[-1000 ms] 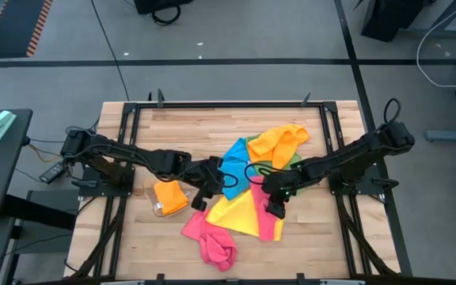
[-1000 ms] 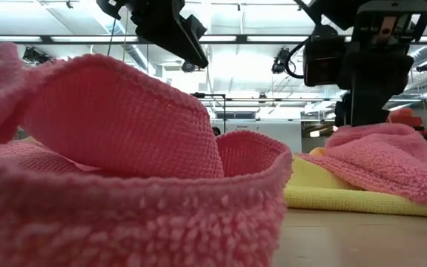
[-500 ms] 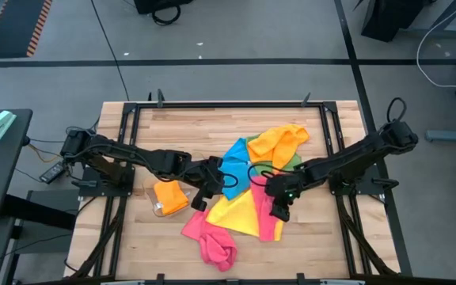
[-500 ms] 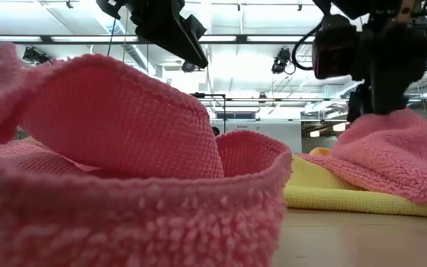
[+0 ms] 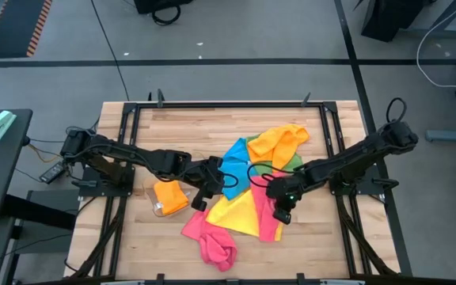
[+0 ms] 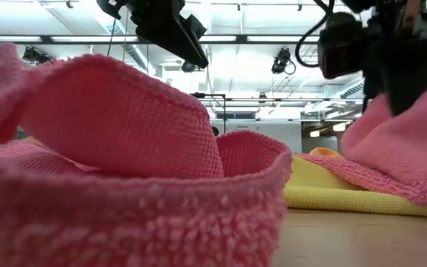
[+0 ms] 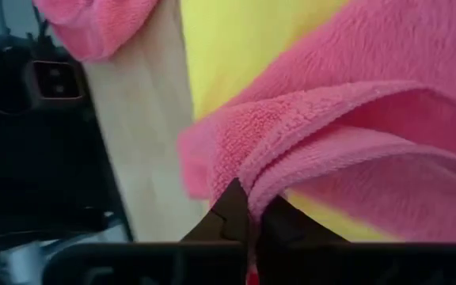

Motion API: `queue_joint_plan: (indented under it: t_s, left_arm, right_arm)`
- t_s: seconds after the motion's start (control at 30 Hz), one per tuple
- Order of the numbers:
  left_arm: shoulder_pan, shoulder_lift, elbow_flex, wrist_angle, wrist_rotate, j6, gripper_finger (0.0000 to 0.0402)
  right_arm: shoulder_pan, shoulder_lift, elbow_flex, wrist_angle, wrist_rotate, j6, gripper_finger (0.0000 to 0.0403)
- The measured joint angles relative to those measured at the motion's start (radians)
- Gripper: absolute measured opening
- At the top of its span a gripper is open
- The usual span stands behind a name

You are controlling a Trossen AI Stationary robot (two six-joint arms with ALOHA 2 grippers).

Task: Fold microfiber towels
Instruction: Fold the top pink microfiber cloth

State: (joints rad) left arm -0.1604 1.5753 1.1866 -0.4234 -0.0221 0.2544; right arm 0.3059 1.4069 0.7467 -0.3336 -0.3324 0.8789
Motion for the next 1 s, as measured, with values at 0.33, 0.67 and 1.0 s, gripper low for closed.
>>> queue_joint_plan:
  t_s: [0.33,0.67,1.0]
  left_arm:
    - [-0.001,0.0,0.0,0.0,0.0,0.003,0.0107]
    - [-0.001,0.0,0.0,0.031,0.054,0.053,0.0107]
    - [-0.001,0.011,0.0,0.07,0.113,0.056,0.0107]
  right_arm:
    - [0.132,-0.005,0.062,-0.154,-0.125,0.324,0.0009]
    - [0.271,-0.001,0.035,-0.177,0.033,0.527,0.0012]
    - [0.336,0.0,-0.037,-0.226,0.082,0.563,0.0065]
